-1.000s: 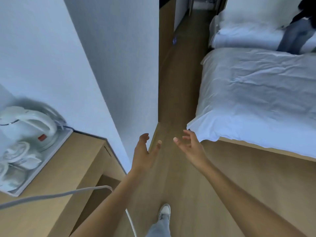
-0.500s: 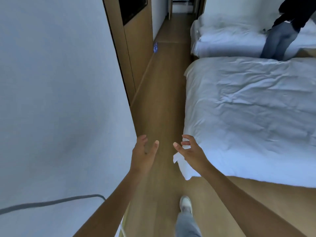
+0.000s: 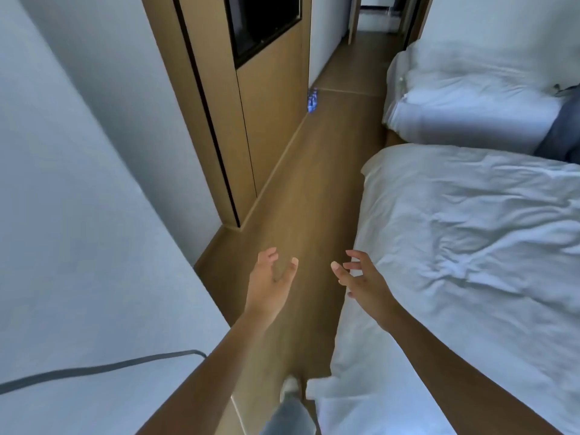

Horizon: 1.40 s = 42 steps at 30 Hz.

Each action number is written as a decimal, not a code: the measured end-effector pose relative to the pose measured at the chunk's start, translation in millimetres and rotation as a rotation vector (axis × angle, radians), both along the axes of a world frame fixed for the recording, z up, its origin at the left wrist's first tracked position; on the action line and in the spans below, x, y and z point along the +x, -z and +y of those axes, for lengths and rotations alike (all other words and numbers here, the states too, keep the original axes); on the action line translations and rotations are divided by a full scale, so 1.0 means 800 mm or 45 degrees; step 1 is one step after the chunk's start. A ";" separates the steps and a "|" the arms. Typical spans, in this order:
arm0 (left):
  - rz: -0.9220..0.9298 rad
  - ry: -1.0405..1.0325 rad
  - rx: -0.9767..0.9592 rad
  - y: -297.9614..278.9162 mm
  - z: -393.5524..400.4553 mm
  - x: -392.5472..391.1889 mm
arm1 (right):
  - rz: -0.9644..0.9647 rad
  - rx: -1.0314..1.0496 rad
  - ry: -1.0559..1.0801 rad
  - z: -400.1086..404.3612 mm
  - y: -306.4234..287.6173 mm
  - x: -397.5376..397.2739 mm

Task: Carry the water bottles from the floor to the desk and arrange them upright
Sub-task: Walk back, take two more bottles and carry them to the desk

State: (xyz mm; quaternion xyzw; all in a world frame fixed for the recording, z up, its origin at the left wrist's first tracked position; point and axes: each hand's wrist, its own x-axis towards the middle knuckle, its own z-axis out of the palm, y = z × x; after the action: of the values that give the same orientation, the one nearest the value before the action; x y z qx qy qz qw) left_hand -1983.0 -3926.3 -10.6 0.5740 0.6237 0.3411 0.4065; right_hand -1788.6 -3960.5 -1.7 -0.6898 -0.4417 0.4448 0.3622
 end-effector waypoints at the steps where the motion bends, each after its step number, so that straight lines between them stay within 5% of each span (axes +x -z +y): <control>1: 0.003 0.012 -0.012 0.004 0.031 0.012 | -0.003 -0.004 -0.005 0.032 0.004 0.012; 24: -0.033 0.111 -0.033 0.003 0.810 0.288 | 0.022 0.031 0.222 0.784 0.005 0.297; 42: -0.009 0.036 0.018 0.016 1.404 0.517 | -0.007 -0.062 0.125 1.376 0.032 0.558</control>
State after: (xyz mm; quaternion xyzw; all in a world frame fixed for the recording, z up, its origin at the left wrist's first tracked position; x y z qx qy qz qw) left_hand -1569.5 -2803.4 -23.3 0.5844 0.6116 0.3417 0.4095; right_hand -1342.2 -2859.8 -27.5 -0.7206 -0.3973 0.4350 0.3656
